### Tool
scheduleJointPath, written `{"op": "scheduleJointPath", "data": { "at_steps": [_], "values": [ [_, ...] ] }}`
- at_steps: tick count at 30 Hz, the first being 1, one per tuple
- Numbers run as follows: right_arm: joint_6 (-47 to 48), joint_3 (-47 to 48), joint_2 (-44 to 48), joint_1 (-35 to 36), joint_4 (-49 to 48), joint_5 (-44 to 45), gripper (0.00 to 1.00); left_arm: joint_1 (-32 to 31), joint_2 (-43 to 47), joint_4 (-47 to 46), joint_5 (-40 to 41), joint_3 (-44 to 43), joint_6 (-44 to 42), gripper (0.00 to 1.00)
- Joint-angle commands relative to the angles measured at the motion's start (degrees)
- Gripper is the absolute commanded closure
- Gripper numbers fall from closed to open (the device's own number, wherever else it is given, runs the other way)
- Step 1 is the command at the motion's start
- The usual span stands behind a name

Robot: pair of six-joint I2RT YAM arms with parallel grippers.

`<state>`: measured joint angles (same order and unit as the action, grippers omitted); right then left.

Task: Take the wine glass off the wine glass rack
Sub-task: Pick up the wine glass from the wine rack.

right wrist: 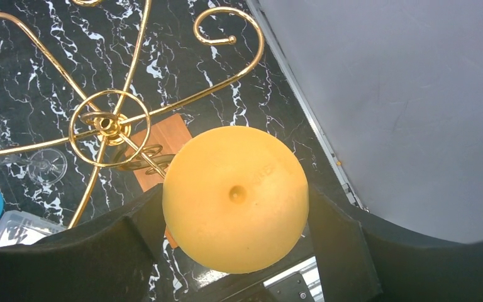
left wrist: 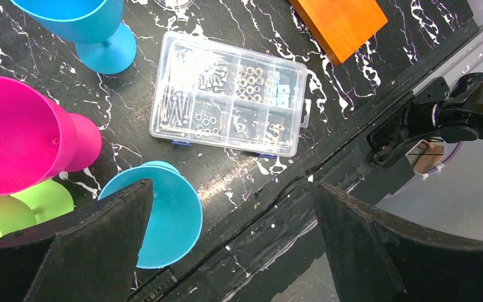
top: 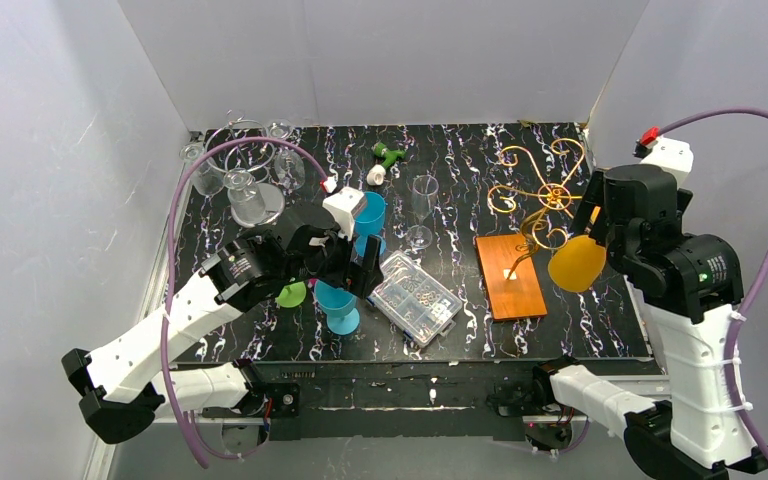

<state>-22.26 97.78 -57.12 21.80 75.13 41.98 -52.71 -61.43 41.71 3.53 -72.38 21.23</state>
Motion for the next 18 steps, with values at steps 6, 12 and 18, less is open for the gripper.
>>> {"op": "scheduleJointPath", "data": {
  "at_steps": [6,12,18],
  "values": [
    [0.1,2.0,-3.4,-0.1,-5.3,1.5,0.39,-0.3,0.8,-0.5,-0.2,-2.2,0.1,0.02],
    [-0.1,2.4,-5.6,-0.1,-6.5,4.6,0.39,-0.3,1.1,-0.3,0.4,-2.2,-0.2,0.02],
    [-0.5,3.5,-6.6,-0.1,-5.4,10.2,0.38,-0.3,1.1,-0.2,0.6,-2.3,-0.5,0.02]
  ]
}}
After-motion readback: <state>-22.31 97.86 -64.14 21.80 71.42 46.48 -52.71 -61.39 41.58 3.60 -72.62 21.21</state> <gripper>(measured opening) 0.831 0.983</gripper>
